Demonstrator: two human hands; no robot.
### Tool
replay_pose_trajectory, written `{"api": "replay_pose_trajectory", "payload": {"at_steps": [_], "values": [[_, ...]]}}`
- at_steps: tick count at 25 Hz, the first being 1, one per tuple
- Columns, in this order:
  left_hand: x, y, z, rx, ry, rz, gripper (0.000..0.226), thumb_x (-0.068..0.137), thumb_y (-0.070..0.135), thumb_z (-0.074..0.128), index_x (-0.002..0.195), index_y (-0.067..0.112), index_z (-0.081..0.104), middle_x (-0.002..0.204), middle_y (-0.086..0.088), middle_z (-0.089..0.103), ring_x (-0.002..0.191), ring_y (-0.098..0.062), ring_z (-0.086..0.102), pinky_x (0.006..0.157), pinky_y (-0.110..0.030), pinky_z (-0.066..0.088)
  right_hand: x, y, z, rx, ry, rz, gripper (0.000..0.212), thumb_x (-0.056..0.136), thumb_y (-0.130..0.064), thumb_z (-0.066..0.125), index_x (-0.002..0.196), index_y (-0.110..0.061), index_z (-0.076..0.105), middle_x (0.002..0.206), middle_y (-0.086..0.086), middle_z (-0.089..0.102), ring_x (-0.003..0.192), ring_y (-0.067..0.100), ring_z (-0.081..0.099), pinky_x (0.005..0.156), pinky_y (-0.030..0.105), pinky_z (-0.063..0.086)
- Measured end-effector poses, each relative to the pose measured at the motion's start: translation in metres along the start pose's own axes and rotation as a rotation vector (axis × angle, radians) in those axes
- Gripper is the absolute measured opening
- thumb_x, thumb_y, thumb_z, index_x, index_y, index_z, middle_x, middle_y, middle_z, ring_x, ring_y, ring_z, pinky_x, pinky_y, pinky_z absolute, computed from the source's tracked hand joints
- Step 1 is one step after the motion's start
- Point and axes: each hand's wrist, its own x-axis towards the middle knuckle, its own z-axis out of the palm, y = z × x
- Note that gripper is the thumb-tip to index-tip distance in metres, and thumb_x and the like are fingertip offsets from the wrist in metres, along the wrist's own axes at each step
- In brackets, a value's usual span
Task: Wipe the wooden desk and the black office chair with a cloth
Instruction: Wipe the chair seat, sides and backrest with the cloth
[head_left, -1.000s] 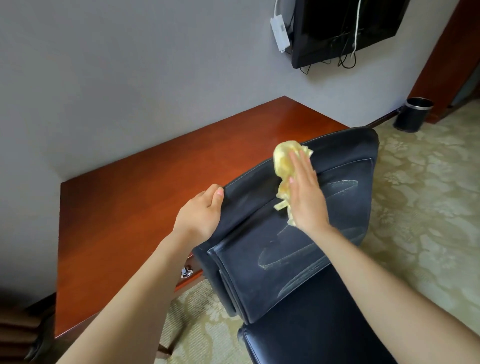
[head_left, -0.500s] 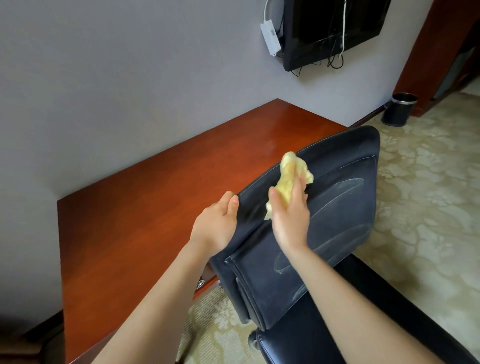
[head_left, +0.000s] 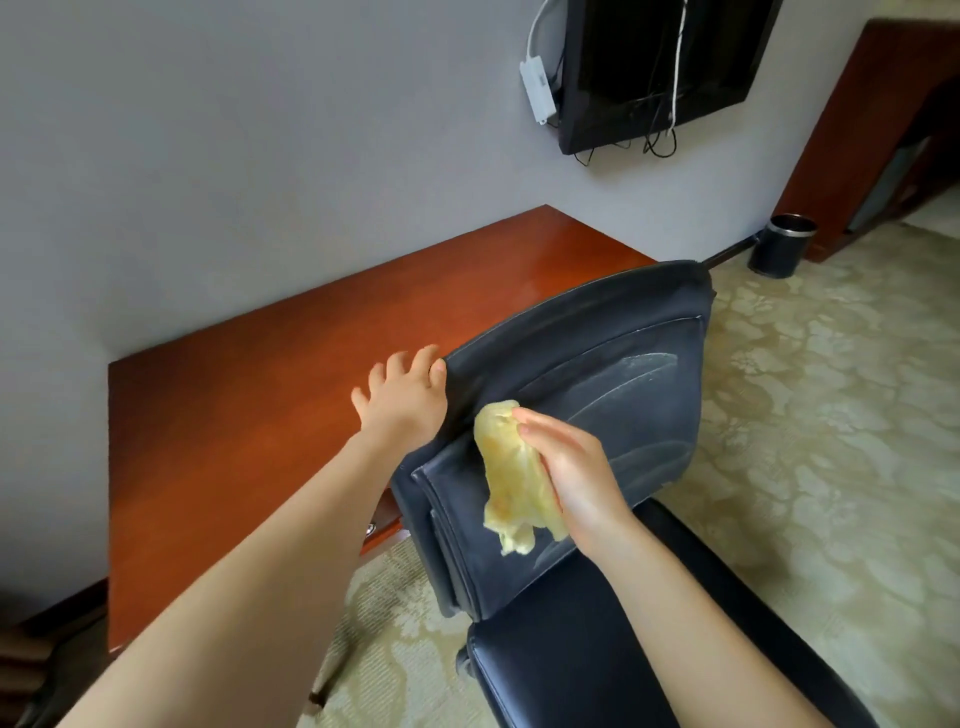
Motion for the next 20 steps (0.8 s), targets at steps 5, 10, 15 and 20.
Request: {"api": "replay_pose_trajectory", "payload": {"at_steps": [5, 10, 15, 20], "values": [[-0.074, 0.021, 0.022, -0.364, 0.3, 0.285, 0.047, 0.099, 0.03, 0.045, 0.143, 0.017, 0.037, 0.154, 0.001, 0.028, 0.145, -0.014, 0.013, 0.117, -0.03, 0.011, -0.028, -0.023, -0.042, 0.085, -0.212, -0.07, 0.034, 0.089, 0.0, 0.053, 0.113, -0.021, 0.065, 0.113, 0.002, 0.068, 0.099, 0.015, 0.067, 0.079, 0.026, 0.054], [-0.122, 0.047, 0.018, -0.962, -0.181, 0.241, 0.02, 0.096, 0.02, 0.054, 0.106, 0.006, 0.065, 0.094, 0.001, 0.071, 0.086, -0.008, 0.067, 0.074, -0.017, 0.05, -0.049, -0.037, -0.056, 0.001, -0.318, -0.188, 0.044, 0.083, 0.009, 0.057, 0.115, -0.021, 0.065, 0.1, 0.004, 0.073, 0.091, 0.021, 0.07, 0.067, 0.026, 0.056], [-0.14, 0.049, 0.009, -0.887, -0.039, 0.076, 0.018, 0.092, 0.019, 0.06, 0.088, 0.005, 0.07, 0.081, -0.01, 0.072, 0.071, -0.017, 0.069, 0.058, -0.021, 0.054, -0.065, -0.016, -0.067, -0.457, -0.18, -0.176, 0.048, 0.082, -0.034, 0.07, 0.123, -0.047, 0.05, 0.102, -0.012, 0.066, 0.096, 0.0, 0.062, 0.075, 0.018, 0.046], [-0.123, 0.057, -0.001, -1.014, -0.074, 0.002, 0.018, 0.092, 0.023, 0.061, 0.078, 0.015, 0.069, 0.068, 0.004, 0.072, 0.063, -0.007, 0.068, 0.054, -0.017, 0.052, -0.078, 0.016, -0.083, -0.055, -0.418, 0.089, 0.023, 0.08, -0.032, 0.069, 0.1, -0.022, 0.071, 0.092, -0.004, 0.071, 0.08, 0.01, 0.064, 0.074, 0.022, 0.047]]}}
